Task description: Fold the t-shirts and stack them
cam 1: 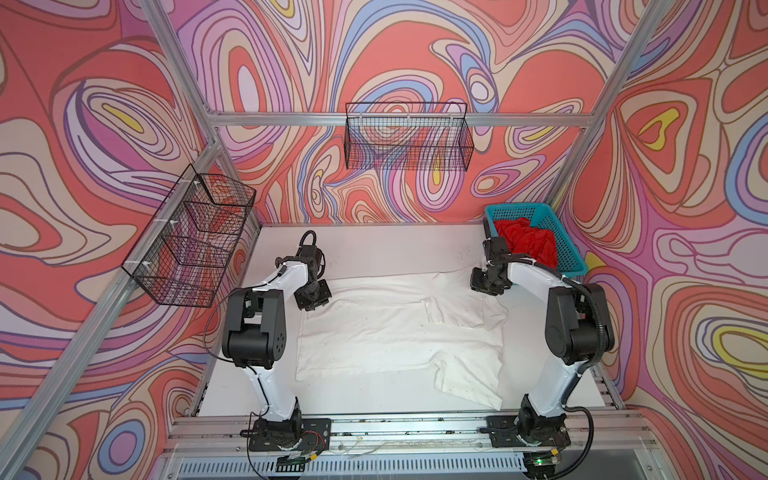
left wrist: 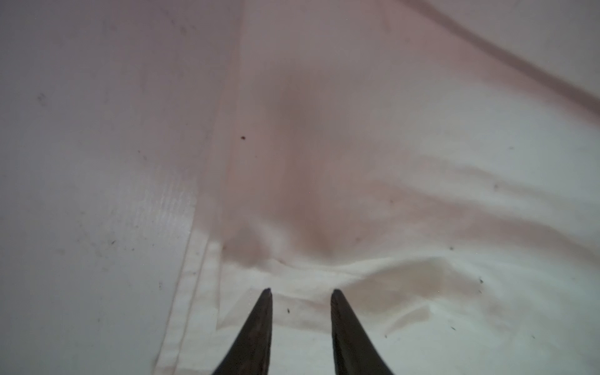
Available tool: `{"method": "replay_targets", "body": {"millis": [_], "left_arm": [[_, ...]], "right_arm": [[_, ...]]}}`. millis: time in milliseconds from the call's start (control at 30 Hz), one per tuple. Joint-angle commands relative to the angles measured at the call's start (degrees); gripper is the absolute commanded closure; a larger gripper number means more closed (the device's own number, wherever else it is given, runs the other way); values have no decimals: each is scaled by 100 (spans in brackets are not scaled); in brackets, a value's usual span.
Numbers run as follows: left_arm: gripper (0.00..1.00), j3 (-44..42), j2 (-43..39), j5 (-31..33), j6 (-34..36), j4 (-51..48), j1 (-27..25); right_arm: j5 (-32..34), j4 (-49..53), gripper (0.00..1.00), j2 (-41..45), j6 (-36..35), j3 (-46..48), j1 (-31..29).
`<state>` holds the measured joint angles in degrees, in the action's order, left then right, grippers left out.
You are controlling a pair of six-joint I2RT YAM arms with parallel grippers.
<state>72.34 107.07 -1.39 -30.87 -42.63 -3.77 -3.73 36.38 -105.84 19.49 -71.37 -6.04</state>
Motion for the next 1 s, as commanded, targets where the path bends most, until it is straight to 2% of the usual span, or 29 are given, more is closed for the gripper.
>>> {"method": "replay_targets", "body": {"millis": [0,200,367,733,967], "left_arm": [[68,120,240,250,-17,-45,-10],[71,299,557,542,110,-357,32],[73,303,723,559,148,-364,165],[75,1230,1500,430,215,-524,311],[74,1889,1918,272,223,-642,342]], "right_arm": [[-224,-120,65,41,185,495,-118],[263,-166,68,-234,95,752,-122],[268,-228,68,-538,19,563,-123],[203,-146,69,-1360,-98,-333,-121],[181,49,67,-2063,-231,-1367,-120]]}}
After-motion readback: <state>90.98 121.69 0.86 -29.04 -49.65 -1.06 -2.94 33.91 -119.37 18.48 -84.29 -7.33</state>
